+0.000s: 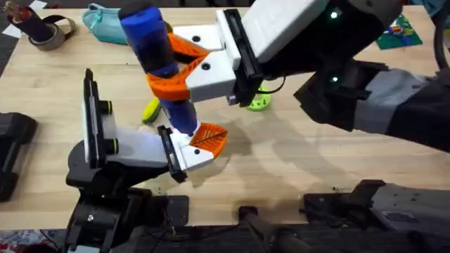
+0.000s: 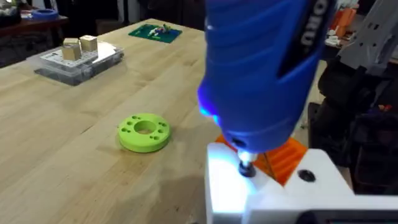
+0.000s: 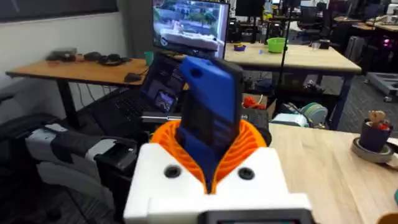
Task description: Pick up the gripper from the table and insert it into the empty holder that is missing its gripper. Then pick up a screw, insert it into the mounting hole, and use the screwdriver to tighten it. Finally, clean up the table by picking up the vegetable and placing it into the bucket.
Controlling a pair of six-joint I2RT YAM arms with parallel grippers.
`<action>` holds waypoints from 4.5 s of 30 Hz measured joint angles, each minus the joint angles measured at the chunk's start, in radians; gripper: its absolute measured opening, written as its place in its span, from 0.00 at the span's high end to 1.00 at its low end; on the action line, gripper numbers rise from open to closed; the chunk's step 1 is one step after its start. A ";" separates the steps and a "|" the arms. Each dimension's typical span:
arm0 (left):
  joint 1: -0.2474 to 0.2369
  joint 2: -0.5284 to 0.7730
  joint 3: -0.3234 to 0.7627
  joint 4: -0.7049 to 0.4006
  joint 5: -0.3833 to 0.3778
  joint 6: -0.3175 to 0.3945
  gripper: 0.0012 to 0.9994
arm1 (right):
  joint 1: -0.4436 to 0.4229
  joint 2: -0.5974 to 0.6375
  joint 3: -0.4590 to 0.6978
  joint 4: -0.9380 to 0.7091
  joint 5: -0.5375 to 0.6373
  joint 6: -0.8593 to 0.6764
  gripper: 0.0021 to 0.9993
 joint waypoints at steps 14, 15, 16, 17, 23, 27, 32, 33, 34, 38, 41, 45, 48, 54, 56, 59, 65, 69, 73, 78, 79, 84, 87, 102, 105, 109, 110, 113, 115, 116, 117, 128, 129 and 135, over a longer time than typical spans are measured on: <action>0.000 0.002 0.000 -0.003 0.010 -0.008 0.99 | 0.000 -0.009 -0.021 0.031 -0.044 -0.040 0.98; 0.000 0.002 0.000 -0.003 0.011 -0.008 0.99 | 0.000 -0.011 -0.025 0.033 -0.044 -0.042 0.98; 0.000 0.002 0.000 -0.003 0.013 -0.008 0.99 | 0.000 -0.014 -0.028 0.034 -0.044 -0.045 0.98; 0.000 0.003 0.000 -0.003 0.014 -0.008 0.99 | 0.000 -0.017 -0.031 0.035 -0.044 -0.047 0.98; 0.000 0.010 0.000 -0.003 0.021 -0.012 0.99 | 0.000 -0.018 -0.032 0.031 -0.064 -0.045 0.98; -0.001 0.010 0.000 -0.004 0.025 -0.012 0.99 | -0.009 -0.018 -0.032 0.030 -0.054 0.000 0.98; -0.001 0.009 0.000 -0.004 0.027 -0.012 0.99 | -0.024 -0.018 -0.034 0.023 -0.042 0.048 0.98; -0.001 0.009 0.000 -0.004 0.027 -0.012 0.99 | -0.025 -0.018 -0.034 0.022 -0.041 0.054 0.98; -0.001 0.010 0.000 -0.004 0.028 -0.012 0.99 | -0.026 -0.018 -0.034 0.021 -0.038 0.059 0.98; -0.004 0.010 0.000 -0.004 0.030 -0.014 0.99 | -0.033 -0.018 -0.034 -0.006 -0.019 0.085 0.98; -0.005 0.010 0.000 -0.005 0.032 -0.018 0.99 | -0.044 -0.021 -0.033 -0.042 0.012 0.096 0.98; -0.006 0.020 0.000 -0.006 0.034 -0.034 0.99 | -0.042 -0.023 -0.033 -0.052 0.009 0.085 0.98; -0.007 0.019 0.000 -0.006 0.036 -0.034 0.99 | -0.043 -0.023 -0.033 -0.049 0.005 0.081 0.98; -0.006 0.019 0.000 -0.005 0.032 -0.033 0.99 | -0.038 -0.023 -0.036 -0.014 -0.011 0.075 0.98; -0.007 0.019 0.000 -0.004 0.032 -0.030 0.99 | -0.029 -0.022 -0.043 0.029 -0.030 0.068 0.98; -0.007 0.018 0.000 -0.003 0.031 -0.021 0.99 | -0.023 -0.022 -0.048 0.062 -0.060 0.062 0.98; -0.007 0.016 0.000 -0.003 0.032 -0.014 0.99 | -0.023 -0.022 -0.048 0.071 -0.082 0.060 0.98; -0.007 0.017 0.000 -0.003 0.033 -0.011 0.99 | -0.023 -0.022 -0.046 0.071 -0.088 0.065 0.98; -0.007 0.006 0.000 -0.002 0.026 -0.010 0.99 | -0.023 -0.005 -0.009 0.050 -0.092 0.087 0.98; -0.005 0.000 0.000 0.000 0.010 -0.007 0.99 | -0.049 0.030 0.170 -0.116 -0.123 0.171 0.98; -0.005 0.000 0.000 0.000 0.007 -0.007 0.99 | -0.061 0.032 0.218 -0.164 -0.125 0.184 0.98; -0.005 0.000 0.000 0.001 -0.004 -0.007 0.99 | -0.122 0.029 0.501 -0.441 -0.122 0.136 0.98; -0.005 0.000 0.000 0.001 -0.006 -0.007 0.99 | -0.111 0.006 0.557 -0.534 -0.121 0.074 0.98; -0.005 0.000 0.000 0.002 -0.006 -0.007 0.99 | -0.083 0.021 0.560 -0.745 -0.090 -0.176 0.98; -0.005 0.000 0.000 0.001 -0.006 -0.007 0.99 | -0.069 0.021 0.560 -0.744 -0.098 -0.232 0.98; -0.005 0.000 0.000 0.001 -0.006 -0.007 0.99 | -0.042 0.021 0.559 -0.745 -0.102 -0.310 0.98; -0.005 0.000 0.000 0.001 -0.006 -0.007 0.99 | -0.034 0.021 0.559 -0.745 -0.102 -0.325 0.98; -0.005 0.000 0.000 0.001 -0.006 -0.007 0.99 | -0.015 0.019 0.544 -0.742 -0.103 -0.353 0.98; -0.005 0.000 0.000 0.001 -0.006 -0.007 0.99 | -0.011 0.017 0.522 -0.737 -0.106 -0.364 0.98; -0.005 0.000 0.000 0.001 -0.006 -0.007 0.99 | -0.011 0.016 0.510 -0.732 -0.106 -0.367 0.98; -0.005 0.000 0.000 0.001 -0.006 -0.007 0.99 | -0.011 0.015 0.498 -0.727 -0.106 -0.370 0.98; -0.005 0.000 0.000 0.001 -0.006 -0.007 0.99 | 0.032 0.015 0.323 -0.387 0.024 -0.246 0.98; -0.005 0.000 0.000 0.001 -0.006 -0.007 0.99 | 0.032 0.015 0.304 -0.344 0.028 -0.228 0.98; -0.005 0.000 0.000 0.001 -0.006 -0.007 0.99 | 0.031 0.015 0.217 -0.226 0.031 -0.129 0.98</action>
